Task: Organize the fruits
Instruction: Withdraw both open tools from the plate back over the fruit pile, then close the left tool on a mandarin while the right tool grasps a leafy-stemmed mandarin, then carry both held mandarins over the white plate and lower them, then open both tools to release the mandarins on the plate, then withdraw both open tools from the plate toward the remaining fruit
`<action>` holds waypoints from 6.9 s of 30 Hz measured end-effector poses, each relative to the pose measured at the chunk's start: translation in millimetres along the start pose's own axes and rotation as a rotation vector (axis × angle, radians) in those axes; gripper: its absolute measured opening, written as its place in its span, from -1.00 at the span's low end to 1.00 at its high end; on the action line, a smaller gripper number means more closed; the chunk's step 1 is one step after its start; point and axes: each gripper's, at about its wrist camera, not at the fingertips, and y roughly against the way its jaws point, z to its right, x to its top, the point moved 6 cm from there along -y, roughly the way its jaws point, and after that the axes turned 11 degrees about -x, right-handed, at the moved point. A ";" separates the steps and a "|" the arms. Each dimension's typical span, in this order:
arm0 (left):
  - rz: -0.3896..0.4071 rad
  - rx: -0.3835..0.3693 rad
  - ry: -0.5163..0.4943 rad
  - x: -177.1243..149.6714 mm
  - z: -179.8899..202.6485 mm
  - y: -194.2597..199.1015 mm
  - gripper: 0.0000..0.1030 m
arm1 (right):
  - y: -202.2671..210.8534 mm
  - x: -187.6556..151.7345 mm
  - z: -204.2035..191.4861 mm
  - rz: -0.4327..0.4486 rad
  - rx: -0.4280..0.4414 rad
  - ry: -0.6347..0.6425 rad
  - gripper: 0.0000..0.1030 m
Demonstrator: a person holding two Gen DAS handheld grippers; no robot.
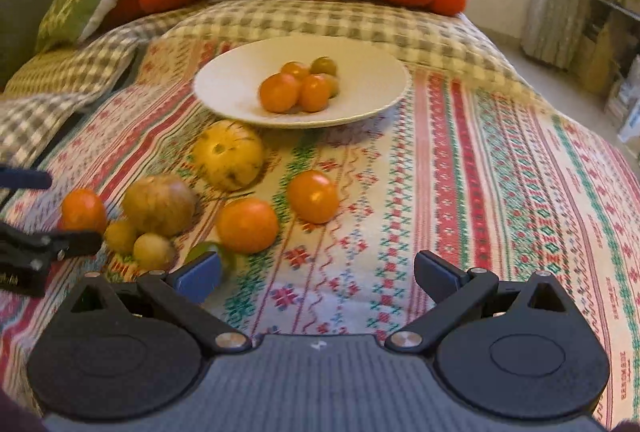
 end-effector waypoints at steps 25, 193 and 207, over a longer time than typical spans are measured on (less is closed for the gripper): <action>-0.012 -0.076 0.013 -7.5 -4.8 -1.1 0.17 | -9.3 -12.5 -3.2 0.027 -0.003 -0.001 0.87; 0.094 -0.027 0.090 85.2 17.9 6.3 0.75 | 20.2 58.1 55.6 0.086 -0.041 -0.057 0.99; 0.074 -0.019 0.129 44.2 16.0 22.4 0.75 | 28.2 38.0 41.1 0.101 -0.047 -0.047 0.99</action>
